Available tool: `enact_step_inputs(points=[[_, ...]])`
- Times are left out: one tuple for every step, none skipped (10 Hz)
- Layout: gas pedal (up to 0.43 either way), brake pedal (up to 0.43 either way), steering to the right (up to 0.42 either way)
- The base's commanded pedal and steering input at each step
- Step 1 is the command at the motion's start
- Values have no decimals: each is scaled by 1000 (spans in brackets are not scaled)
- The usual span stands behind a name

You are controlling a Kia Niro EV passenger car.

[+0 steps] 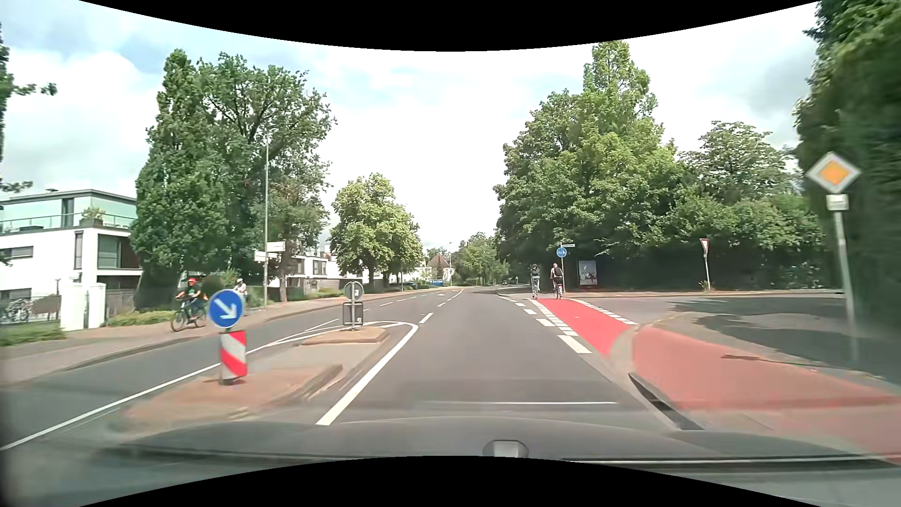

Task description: Follow the waypoints while adhering to traffic rules and regulations

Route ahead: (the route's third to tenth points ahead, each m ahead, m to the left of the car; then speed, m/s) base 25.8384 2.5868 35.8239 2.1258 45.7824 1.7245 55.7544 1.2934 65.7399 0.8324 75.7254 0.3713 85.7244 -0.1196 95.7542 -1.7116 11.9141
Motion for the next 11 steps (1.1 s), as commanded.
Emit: enact_step_inputs(points=[[150, 18, -3], [150, 18, -3], [150, 18, -3], [150, 18, -3], [150, 18, -3], [150, 18, -3], [150, 18, -3], [150, 18, -3], [157, 18, -3], [169, 18, -3], [169, 18, -3]])
